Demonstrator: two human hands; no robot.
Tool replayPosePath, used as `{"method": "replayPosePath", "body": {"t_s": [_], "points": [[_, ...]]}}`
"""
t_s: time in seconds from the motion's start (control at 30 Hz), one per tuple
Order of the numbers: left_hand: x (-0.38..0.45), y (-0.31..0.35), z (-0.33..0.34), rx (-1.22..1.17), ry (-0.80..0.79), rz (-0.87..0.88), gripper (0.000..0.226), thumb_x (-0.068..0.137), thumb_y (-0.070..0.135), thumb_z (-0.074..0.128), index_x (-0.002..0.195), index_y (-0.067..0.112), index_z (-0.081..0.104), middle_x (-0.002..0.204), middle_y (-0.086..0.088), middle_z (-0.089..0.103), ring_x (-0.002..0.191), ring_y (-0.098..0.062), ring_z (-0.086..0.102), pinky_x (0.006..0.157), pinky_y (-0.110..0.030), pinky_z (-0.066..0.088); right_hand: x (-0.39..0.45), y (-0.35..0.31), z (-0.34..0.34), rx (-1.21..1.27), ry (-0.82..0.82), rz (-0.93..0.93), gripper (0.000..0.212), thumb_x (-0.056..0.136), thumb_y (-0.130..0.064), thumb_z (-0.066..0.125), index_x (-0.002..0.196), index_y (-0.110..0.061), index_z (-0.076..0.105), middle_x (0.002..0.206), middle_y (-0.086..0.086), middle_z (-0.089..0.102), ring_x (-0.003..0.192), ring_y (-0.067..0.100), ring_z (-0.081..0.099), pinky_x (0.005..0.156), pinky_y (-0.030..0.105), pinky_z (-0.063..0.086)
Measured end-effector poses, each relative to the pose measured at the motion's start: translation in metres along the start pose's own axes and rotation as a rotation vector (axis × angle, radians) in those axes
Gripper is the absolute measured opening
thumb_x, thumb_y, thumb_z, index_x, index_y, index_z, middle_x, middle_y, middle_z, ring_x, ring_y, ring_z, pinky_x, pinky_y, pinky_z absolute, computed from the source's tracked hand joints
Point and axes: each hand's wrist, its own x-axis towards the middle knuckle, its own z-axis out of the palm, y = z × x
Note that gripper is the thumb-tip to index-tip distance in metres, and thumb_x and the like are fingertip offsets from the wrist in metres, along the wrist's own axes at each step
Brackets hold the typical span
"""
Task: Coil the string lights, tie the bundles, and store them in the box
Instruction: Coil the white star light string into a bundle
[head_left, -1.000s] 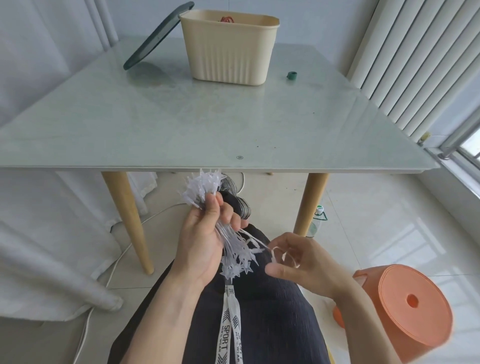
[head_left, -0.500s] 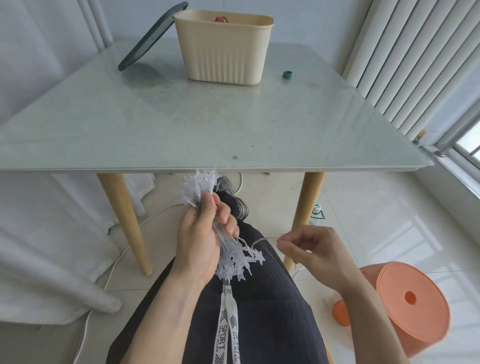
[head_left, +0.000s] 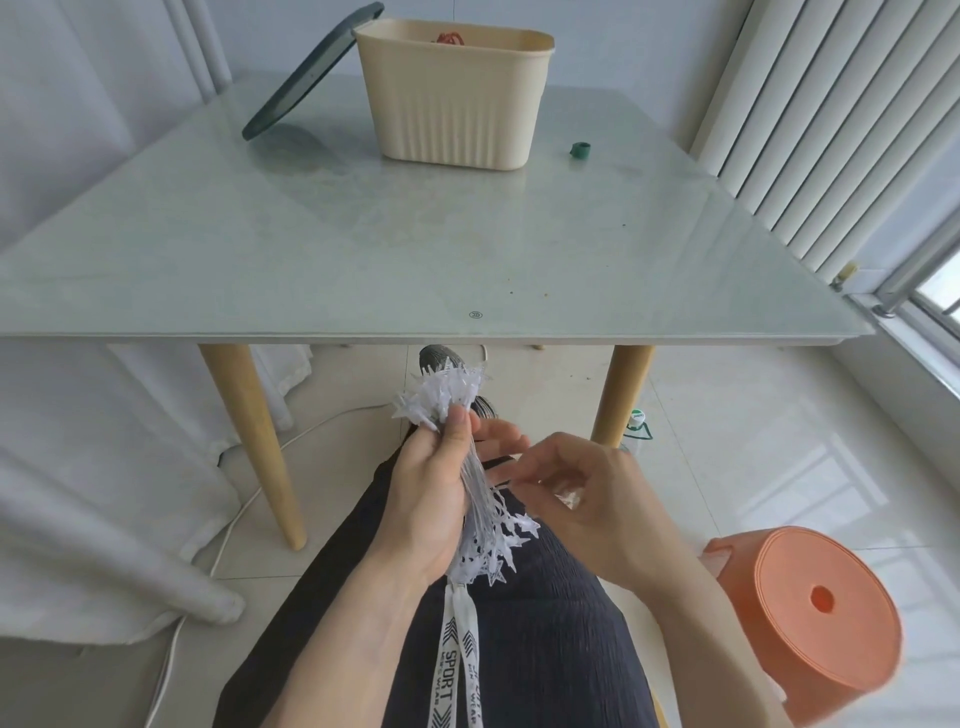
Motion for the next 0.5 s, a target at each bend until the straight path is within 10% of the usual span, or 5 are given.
{"method": "replayPosePath", "body": {"t_s": [0.2,0.5], "points": [[-0.004,0.005,0.0,0.131,-0.029,-0.073,0.053,0.105,0.027,0.039,0.066,0.024,0.075,0.091,-0.018,0.074,0.084,-0.033,0.071,0.074,-0.044,0.055,0.005,-0.009,0.001,0.052,0.007,0.009,0.022,0.08,0.006,0.076,0.075,-0.011,0.064,0.062,-0.03,0.067,0.058,-0.01,0.062,0.057,0.003,0.042],[-0.001,0.005,-0.005,0.139,-0.012,-0.106,0.034,0.105,0.029,0.039,0.086,0.007,0.057,0.078,-0.015,0.069,0.062,-0.028,0.065,0.058,-0.036,0.047,0.004,0.001,-0.004,0.067,-0.047,0.018,0.063,0.048,-0.057,0.09,0.095,-0.026,0.061,0.082,-0.009,0.069,0.074,0.006,0.068,0.066,0.017,0.051]]}}
